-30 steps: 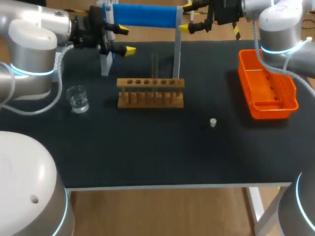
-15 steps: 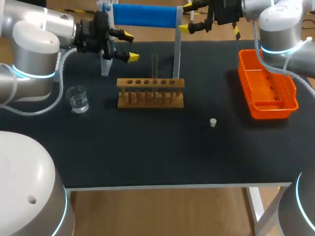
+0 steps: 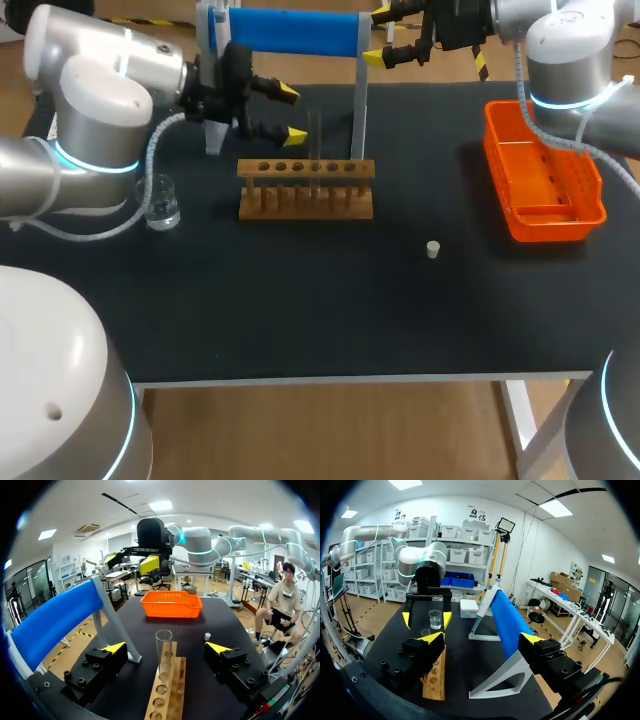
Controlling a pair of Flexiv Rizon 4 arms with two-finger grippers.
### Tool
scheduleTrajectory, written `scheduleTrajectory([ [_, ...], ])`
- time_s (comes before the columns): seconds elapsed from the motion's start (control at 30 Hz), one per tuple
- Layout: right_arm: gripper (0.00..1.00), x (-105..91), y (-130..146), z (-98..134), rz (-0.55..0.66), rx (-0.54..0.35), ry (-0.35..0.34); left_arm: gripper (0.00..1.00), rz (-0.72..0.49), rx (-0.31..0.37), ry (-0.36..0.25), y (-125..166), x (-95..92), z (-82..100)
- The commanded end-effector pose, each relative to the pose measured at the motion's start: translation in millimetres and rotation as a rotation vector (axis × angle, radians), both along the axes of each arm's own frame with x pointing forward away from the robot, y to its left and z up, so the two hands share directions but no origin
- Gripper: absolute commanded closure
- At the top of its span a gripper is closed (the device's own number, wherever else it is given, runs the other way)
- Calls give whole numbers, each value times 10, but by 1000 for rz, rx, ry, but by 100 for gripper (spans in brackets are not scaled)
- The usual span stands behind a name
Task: Invert the test tube, pick up the pipette, mount the tip to pipette, aspirate from beaker and dispense into the tube, eject the tip, return the pipette, and cap with the stopper.
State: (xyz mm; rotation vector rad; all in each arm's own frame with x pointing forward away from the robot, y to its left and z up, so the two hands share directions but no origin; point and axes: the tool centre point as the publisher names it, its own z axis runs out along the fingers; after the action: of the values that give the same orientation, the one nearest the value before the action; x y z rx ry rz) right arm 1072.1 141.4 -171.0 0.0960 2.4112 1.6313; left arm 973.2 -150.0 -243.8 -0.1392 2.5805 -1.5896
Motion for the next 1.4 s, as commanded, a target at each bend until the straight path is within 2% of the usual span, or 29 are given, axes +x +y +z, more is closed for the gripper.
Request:
scheduleTrajectory([
  [0.03, 0, -1, -11, 9, 2, -3, 2, 0, -6, 5, 9, -149, 38, -115],
  [0.57, 0, -1, -11, 9, 2, -3, 2, 0, 29, 32, -4, -455, 39, -408],
  [1.4, 0, -1, -11, 9, 2, -3, 2, 0, 14, 34, 10, -515, 114, -534],
])
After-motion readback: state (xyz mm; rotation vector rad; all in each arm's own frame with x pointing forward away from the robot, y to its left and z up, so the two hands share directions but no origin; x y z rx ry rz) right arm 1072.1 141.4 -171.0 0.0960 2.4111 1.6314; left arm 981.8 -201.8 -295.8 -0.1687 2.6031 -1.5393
